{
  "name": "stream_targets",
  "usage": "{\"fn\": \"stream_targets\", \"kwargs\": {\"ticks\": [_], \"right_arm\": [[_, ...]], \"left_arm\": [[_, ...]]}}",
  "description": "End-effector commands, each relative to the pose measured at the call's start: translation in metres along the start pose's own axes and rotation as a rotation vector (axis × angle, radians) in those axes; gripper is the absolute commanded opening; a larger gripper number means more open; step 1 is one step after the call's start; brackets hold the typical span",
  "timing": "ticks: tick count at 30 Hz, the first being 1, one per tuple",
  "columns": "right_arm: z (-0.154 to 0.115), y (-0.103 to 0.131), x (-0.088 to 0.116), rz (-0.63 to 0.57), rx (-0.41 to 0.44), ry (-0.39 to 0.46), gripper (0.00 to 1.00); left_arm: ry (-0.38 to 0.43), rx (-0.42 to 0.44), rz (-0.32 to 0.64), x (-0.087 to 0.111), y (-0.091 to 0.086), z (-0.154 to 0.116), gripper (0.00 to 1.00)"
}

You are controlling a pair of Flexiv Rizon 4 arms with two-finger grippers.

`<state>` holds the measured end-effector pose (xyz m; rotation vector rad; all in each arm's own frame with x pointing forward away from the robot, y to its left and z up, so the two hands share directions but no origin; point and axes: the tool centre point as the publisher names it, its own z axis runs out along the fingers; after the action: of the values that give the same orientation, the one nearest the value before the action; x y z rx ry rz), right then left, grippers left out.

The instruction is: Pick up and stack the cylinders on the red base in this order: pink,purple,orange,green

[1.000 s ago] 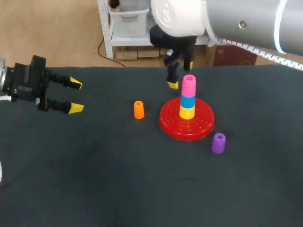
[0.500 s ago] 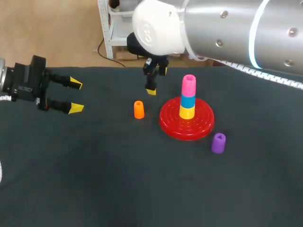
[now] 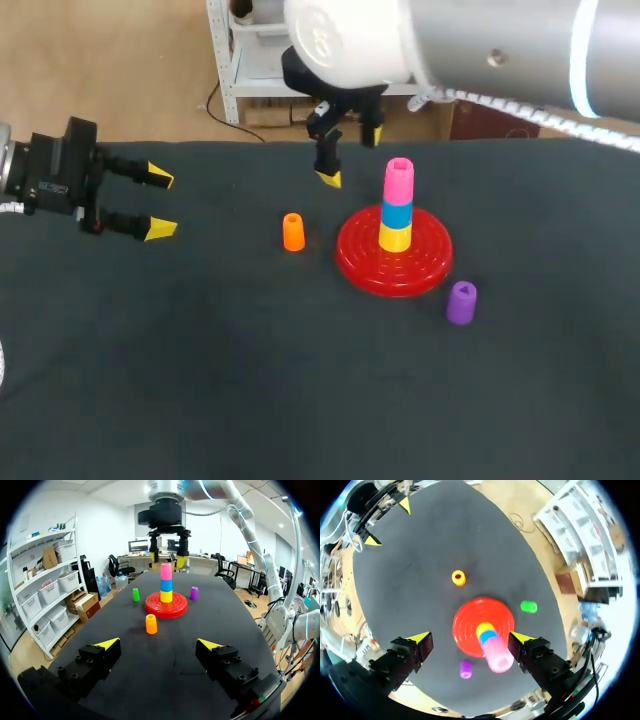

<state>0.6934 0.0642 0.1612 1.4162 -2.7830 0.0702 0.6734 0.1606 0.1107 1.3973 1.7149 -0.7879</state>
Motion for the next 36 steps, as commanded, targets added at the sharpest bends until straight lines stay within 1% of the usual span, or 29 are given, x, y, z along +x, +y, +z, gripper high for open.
{"fn": "stream_targets", "kwargs": {"ticks": [1,5,9,12,14,16,17,19,23,27,32,34,35,36], "right_arm": [[-0.012,0.017,0.070,0.060,0.102,-0.151,1.00],[-0.012,0.026,0.099,0.144,0.114,-0.171,1.00],[0.003,0.027,0.125,0.236,0.111,-0.200,1.00],[0.018,0.025,0.140,0.282,0.073,-0.207,1.00],[0.028,0.022,0.148,0.309,0.033,-0.222,1.00],[0.038,0.021,0.156,0.318,-0.001,-0.216,1.00],[0.041,0.021,0.158,0.320,-0.009,-0.213,1.00],[0.047,0.022,0.163,0.309,-0.013,-0.182,1.00],[0.067,0.022,0.172,0.286,0.001,-0.133,1.00],[0.084,0.015,0.175,0.274,0.019,-0.150,1.00],[0.104,0.011,0.170,0.243,-0.012,-0.174,1.00],[0.112,0.009,0.170,0.243,-0.032,-0.161,1.00],[0.115,0.007,0.171,0.249,-0.050,-0.140,1.00],[0.117,0.006,0.173,0.263,-0.059,-0.146,1.00]], "left_arm": [[-0.004,-0.001,0.002,0.001,0.000,0.000,1.00],[-0.004,-0.001,0.002,0.001,0.000,0.000,1.00],[-0.004,-0.001,0.002,0.001,0.000,0.000,1.00],[-0.004,-0.001,0.002,0.001,0.000,0.000,1.00],[-0.004,-0.001,0.002,0.001,0.000,0.000,1.00],[-0.004,-0.001,0.002,0.001,0.000,0.000,1.00],[-0.004,-0.001,0.002,0.001,0.000,0.000,1.00],[-0.004,-0.001,0.002,0.001,0.000,0.000,1.00],[-0.004,-0.001,0.002,0.001,0.000,0.000,1.00],[-0.004,-0.001,0.002,0.001,0.000,0.000,1.00],[-0.004,-0.001,0.002,0.001,0.000,0.000,1.00],[-0.004,-0.001,0.002,0.001,0.000,0.000,1.00],[-0.004,-0.001,0.002,0.001,0.000,0.000,1.00],[-0.004,-0.001,0.002,0.001,0.000,0.000,1.00]]}}
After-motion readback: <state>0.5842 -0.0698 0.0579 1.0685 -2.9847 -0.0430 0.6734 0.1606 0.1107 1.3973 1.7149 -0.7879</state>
